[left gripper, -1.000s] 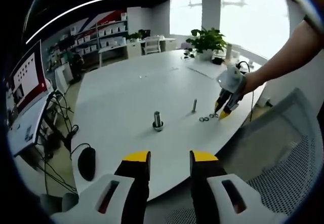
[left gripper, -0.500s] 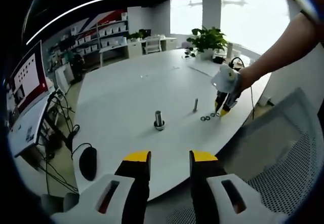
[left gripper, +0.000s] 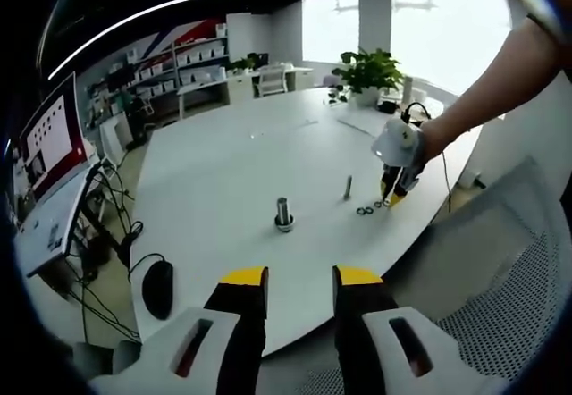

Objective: Place the washer onto the threaded stud by aligning its center hole with the stud, sliding it down to the base, and recovering from edge contact or off-axis alignment until the washer reaches the visible bottom stop.

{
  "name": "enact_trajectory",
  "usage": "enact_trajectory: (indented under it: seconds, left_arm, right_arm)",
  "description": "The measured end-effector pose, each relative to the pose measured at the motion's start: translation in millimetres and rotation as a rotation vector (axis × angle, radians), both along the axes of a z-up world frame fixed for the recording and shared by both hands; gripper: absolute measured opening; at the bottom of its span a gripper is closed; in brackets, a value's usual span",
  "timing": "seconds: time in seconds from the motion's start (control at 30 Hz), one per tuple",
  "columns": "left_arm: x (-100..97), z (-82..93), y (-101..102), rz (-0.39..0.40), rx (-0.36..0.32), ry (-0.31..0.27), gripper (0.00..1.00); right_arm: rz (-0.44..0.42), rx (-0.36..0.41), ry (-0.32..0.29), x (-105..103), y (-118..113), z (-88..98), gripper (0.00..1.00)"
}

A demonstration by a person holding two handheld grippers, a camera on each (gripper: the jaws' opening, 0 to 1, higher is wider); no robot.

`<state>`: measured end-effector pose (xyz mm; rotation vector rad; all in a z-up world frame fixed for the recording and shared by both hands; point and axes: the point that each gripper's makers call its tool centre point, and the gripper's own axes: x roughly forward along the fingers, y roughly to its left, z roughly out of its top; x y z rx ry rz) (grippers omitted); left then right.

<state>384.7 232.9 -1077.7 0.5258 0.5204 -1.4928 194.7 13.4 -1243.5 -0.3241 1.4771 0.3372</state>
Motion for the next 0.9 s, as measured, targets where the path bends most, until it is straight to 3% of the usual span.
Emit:
enact_trajectory:
  seconds: [0.2,0.43,0.63,0.8,0.9]
  left_arm:
    - [0.4,-1.9,0.8,-0.002,0.007,-0.005,0.26]
    - [0.9,-0.8,0.8,0.002,0.002,-0.006,0.26]
    - [1.4,0.9,0.9,0.007,-0.004,-0.009,0.26]
    - [0.4,1.7,0.7,0.007,-0.007,-0.009,0.26]
    - [-0.2,1.3,0.9,0.006,-0.003,-0.012,0.26]
  right_arm:
    - [0.018,-0.046,-0.023,-0.8,3.9,2.2,0.16]
    - [-0.053,-0.013,-0.057,0.1,4.9,3.6,0.15]
    - [-0.047,-0.047,-0.068,-0.4,8.7,4.5,0.15]
    - [-0.185,0.014,-0.090,1.5,5.7,7.0,0.15]
    - [-0.163,0.002,-0.097,1.8,5.4,4.2,0.15]
